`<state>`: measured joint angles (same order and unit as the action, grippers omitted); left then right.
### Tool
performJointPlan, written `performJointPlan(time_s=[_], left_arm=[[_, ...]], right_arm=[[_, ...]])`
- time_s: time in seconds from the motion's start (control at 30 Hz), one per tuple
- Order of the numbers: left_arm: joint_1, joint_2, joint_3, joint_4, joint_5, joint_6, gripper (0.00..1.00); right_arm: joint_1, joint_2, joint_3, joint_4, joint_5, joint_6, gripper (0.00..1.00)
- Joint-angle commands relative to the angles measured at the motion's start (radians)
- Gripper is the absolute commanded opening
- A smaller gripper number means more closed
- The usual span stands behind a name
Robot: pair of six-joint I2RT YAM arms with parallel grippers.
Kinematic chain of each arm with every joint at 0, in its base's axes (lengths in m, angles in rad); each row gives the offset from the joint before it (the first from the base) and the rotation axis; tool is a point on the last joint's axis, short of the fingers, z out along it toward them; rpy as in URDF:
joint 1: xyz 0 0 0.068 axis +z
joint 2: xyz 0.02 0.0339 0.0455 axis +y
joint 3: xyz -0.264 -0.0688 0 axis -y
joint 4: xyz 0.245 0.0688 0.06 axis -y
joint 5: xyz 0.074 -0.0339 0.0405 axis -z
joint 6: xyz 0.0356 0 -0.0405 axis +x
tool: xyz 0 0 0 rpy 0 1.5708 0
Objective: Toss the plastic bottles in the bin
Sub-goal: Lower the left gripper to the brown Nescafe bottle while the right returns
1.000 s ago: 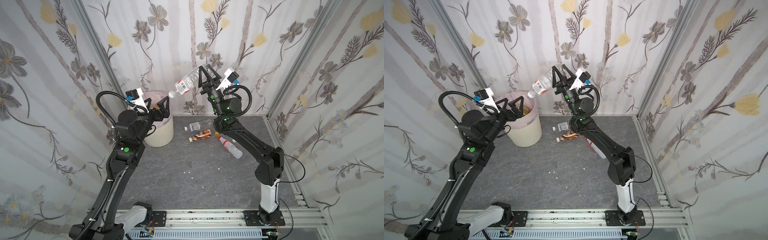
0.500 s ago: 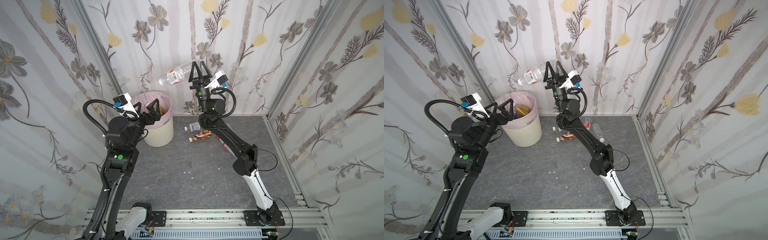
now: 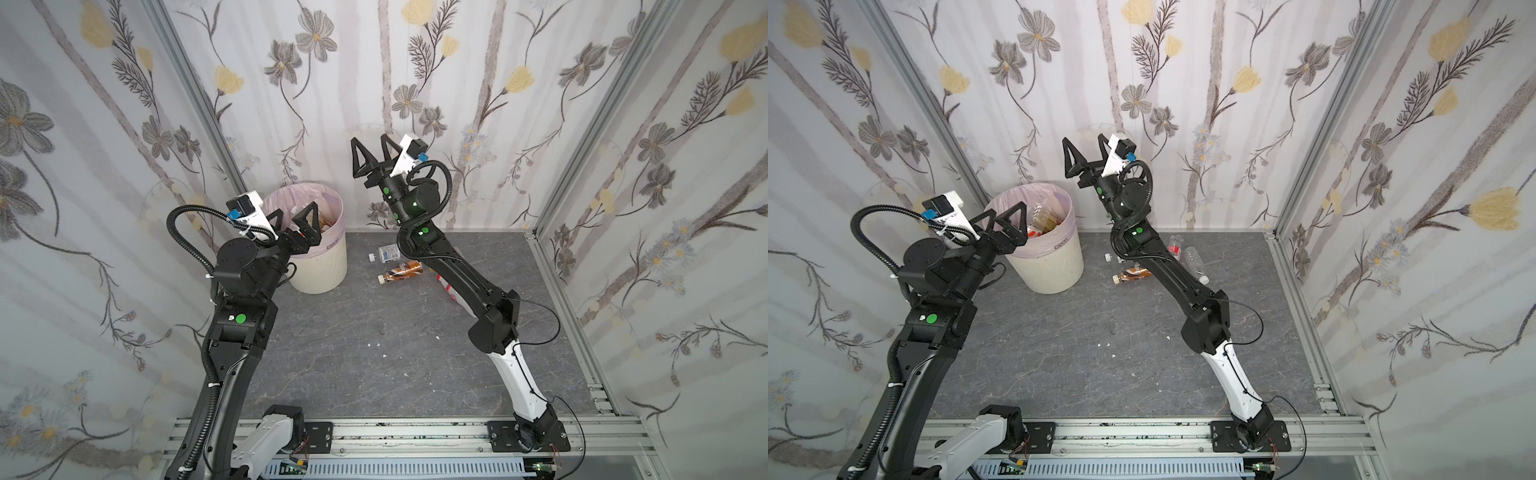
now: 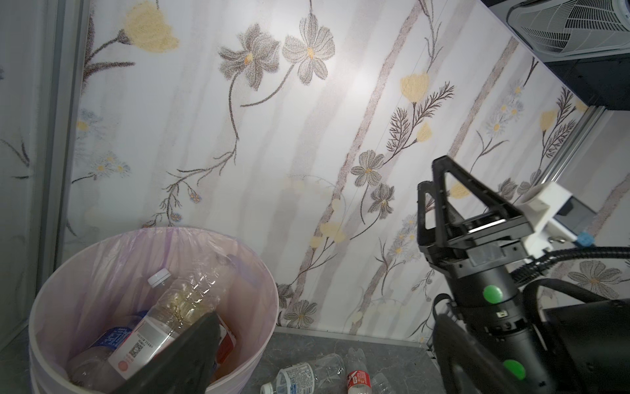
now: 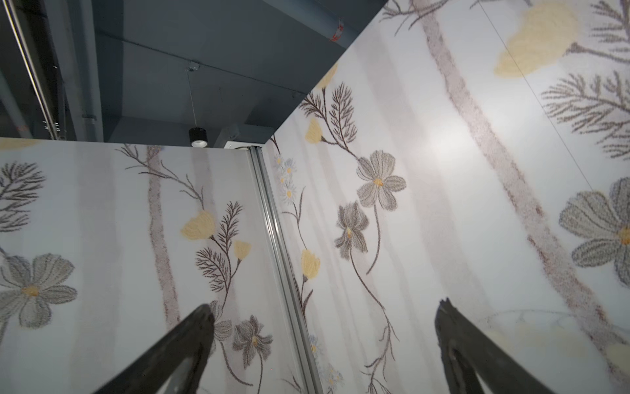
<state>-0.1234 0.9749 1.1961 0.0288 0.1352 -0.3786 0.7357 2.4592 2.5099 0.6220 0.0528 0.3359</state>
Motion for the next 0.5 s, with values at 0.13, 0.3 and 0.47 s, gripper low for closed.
performJointPlan(time_s=[0.13,0.3,0.47], left_arm=[[0.001,-0.010,-0.014,0.031,0.028,-0.032,1.00],[-0.012,-0.001,-0.025,0.031,0.043,-0.045,1.00],[-0.092,0.043,-0.035,0.019,0.016,-0.023,1.00]], right_arm=[[-0.024,-0.177,-0.182,-0.090,-0.006,-0.022,1.00],[-0.049,-0.297,-0.349,-0.150,0.003,-0.026,1.00],[-0.097,-0.443,-0.556,-0.211,0.039,-0.026,1.00]])
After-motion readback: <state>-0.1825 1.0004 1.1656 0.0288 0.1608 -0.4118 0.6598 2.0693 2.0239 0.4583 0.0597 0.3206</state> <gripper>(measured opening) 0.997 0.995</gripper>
